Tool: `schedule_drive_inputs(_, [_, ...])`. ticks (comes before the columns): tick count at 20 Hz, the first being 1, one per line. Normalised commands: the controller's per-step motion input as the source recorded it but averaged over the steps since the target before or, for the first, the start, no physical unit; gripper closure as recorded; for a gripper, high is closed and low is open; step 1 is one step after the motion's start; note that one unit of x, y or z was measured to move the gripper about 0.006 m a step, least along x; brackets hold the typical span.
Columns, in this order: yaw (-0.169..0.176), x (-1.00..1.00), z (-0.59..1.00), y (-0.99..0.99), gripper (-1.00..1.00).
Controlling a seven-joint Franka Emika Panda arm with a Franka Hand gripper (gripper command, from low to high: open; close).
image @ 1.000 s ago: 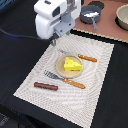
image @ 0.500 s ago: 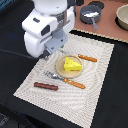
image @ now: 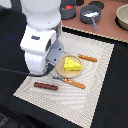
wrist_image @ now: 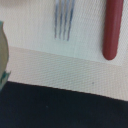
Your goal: Interact with the objects in diverse but meaningful ways.
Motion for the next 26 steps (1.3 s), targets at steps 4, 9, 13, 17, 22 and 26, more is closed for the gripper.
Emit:
schedule_drive_inputs(4, [0.036,0.35,-0.08,-0.79,-1.00])
schedule_drive_inputs(9, [0.000,0.42,-0.18,-0.38,-1.00])
schedule_drive_inputs(13, [0.000,0.43,-0.16,-0.29,-1.00])
schedule_drive_inputs(17, [0.000,0.35,-0.03,-0.04,-1.00])
schedule_drive_inputs(22, [0.000,0.20,-0.03,0.02,-1.00])
schedule_drive_inputs(26, [0.000,0.11,-0.13,0.00,-1.00])
